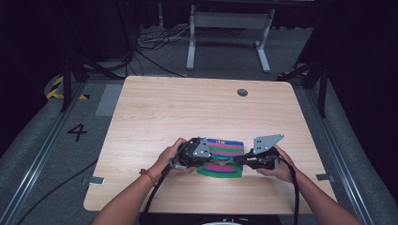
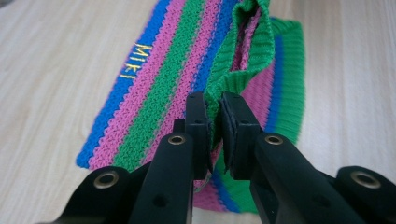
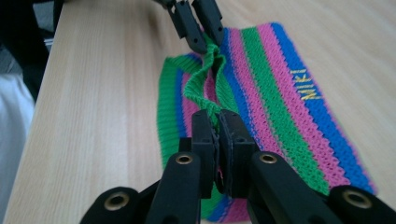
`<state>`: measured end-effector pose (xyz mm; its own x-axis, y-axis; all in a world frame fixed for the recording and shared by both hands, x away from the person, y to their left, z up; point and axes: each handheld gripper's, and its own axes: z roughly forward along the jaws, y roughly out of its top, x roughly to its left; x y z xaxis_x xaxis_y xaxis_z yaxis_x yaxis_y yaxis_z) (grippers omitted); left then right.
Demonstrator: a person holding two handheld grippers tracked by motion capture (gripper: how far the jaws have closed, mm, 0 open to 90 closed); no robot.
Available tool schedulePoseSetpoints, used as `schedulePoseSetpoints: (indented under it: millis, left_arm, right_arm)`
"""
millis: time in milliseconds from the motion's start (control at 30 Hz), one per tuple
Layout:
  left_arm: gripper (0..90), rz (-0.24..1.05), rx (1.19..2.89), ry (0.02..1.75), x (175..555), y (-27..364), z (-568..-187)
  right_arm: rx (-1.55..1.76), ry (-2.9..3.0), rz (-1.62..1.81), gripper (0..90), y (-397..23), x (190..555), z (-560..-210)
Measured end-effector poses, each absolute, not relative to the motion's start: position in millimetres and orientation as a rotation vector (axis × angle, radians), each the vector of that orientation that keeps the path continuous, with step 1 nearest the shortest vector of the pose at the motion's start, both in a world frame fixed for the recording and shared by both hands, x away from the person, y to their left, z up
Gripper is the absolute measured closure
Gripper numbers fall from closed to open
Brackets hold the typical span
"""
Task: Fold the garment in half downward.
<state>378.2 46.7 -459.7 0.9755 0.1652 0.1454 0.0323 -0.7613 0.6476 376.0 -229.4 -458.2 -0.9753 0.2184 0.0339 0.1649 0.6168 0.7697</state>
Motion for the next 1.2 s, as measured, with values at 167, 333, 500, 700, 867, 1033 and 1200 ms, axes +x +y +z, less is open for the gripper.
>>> schedulePoseSetpoints:
  millis: [167,333,500,700,867,1033,1200]
  left_arm:
    - [81.6,0.234,2.459,0.109,369.0,45.0,-467.2]
    - [80.6,0.239,2.486,0.082,364.7,48.7,-472.5]
    - [79.2,0.226,2.494,0.087,360.2,55.4,-478.4]
    - [74.0,0.174,2.471,0.114,358.9,64.1,-482.2]
    - [66.9,0.092,2.432,0.140,358.6,67.4,-486.4]
    - [64.2,0.097,2.411,0.142,355.2,68.6,-483.6]
    - [54.4,0.139,2.344,0.194,355.6,79.4,-470.1]
  right_arm:
    - [0.306,2.793,1.279,85.9,-229.4,366.5,-462.5]
    - [0.281,2.819,1.237,86.0,-229.4,361.8,-466.5]
    - [0.282,2.840,1.215,85.2,-229.4,359.1,-471.0]
    - [0.294,2.855,1.190,83.7,-230.4,352.0,-475.5]
    - [0.313,2.860,1.162,79.8,-230.4,348.1,-483.6]
    - [0.378,2.807,1.205,76.1,-233.5,347.7,-480.9]
    - [0.427,2.743,1.243,73.6,-229.3,343.9,-473.7]
